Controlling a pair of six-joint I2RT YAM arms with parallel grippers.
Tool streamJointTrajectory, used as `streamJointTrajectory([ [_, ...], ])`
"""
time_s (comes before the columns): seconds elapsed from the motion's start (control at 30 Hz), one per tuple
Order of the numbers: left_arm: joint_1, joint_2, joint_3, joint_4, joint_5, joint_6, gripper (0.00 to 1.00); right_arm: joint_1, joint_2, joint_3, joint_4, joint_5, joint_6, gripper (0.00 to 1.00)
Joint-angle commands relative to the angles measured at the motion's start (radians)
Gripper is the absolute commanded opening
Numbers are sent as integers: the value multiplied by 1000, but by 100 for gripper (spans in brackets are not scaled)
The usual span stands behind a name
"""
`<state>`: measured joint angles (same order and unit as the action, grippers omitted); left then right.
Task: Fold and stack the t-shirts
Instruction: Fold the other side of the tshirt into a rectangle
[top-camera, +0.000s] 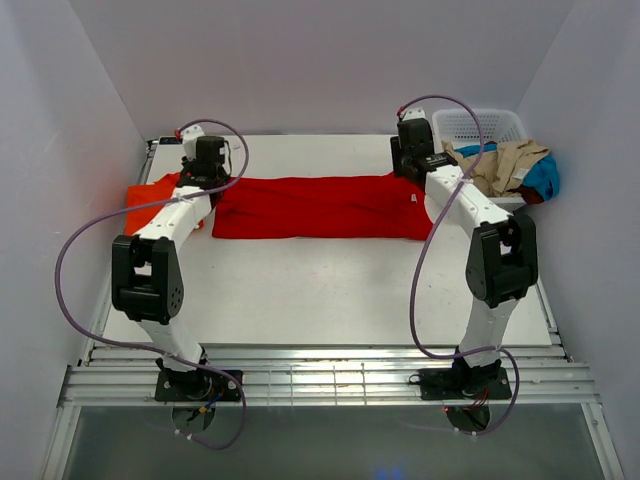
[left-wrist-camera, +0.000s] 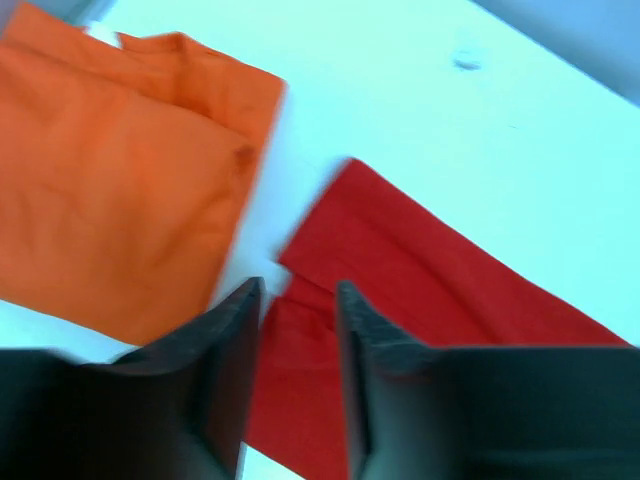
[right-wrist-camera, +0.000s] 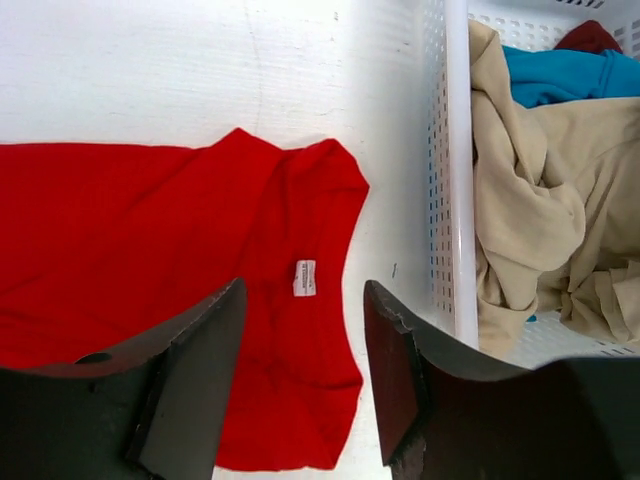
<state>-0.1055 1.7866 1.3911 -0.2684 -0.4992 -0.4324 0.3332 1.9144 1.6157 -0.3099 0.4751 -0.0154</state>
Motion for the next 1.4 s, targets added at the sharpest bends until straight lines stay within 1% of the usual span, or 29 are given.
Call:
streamJointTrajectory([
  [0.0, -131, -56, -110, 130, 14, -20, 41, -3, -28, -60, 29, -113, 52, 56],
  [0.03, -158, -55, -130, 149, 30, -20, 37, -3, -34, -95, 35, -181, 58, 56],
  [0.07, -199, -50, -154, 159, 39, -28, 34, -3, -37, -117, 44, -211, 64, 56],
  [0.1, -210, -32, -159, 159, 80, -38, 26, -3, -40, -152, 70, -266, 77, 56],
  [0.2, -240, 8, -173, 161, 154, -84, 14, -3, -29, -183, 80, -322, 95, 55],
  [0.23, -246, 19, -179, 166, 174, -91, 5, -3, -11, -188, 78, -352, 101, 55],
  [0.27, -253, 26, -182, 172, 198, -92, 3, -2, -2, -189, 75, -362, 103, 54],
  [0.37, -260, 65, -190, 179, 214, -95, 1, -2, 34, -195, 80, -386, 106, 53],
  [0.5, -260, 106, -199, 189, 203, -85, 1, -2, 70, -197, 107, -401, 107, 53],
  [0.63, -260, 138, -204, 186, 199, -75, 1, -2, 107, -177, 100, -405, 112, 52],
  [0.77, -260, 151, -228, 186, 195, -77, 1, -2, 135, -172, 103, -406, 115, 49],
  [0.87, -260, 148, -244, 179, 189, -77, 1, -3, 146, -169, 100, -409, 120, 39],
  [0.9, -260, 146, -247, 176, 189, -75, 1, -2, 147, -169, 101, -402, 120, 30],
  [1.0, -260, 139, -267, 159, 188, -83, 0, -2, 140, -165, 103, -385, 120, 17],
  [1.13, -261, 125, -306, 152, 185, -89, 0, -2, 141, -116, 74, -369, 98, 16],
  [1.33, -261, 132, -354, 127, 166, -107, 0, -3, 195, 47, 8, -359, 72, 16],
  [1.37, -261, 132, -360, 127, 168, -111, 0, -3, 208, 97, -4, -359, 71, 16],
])
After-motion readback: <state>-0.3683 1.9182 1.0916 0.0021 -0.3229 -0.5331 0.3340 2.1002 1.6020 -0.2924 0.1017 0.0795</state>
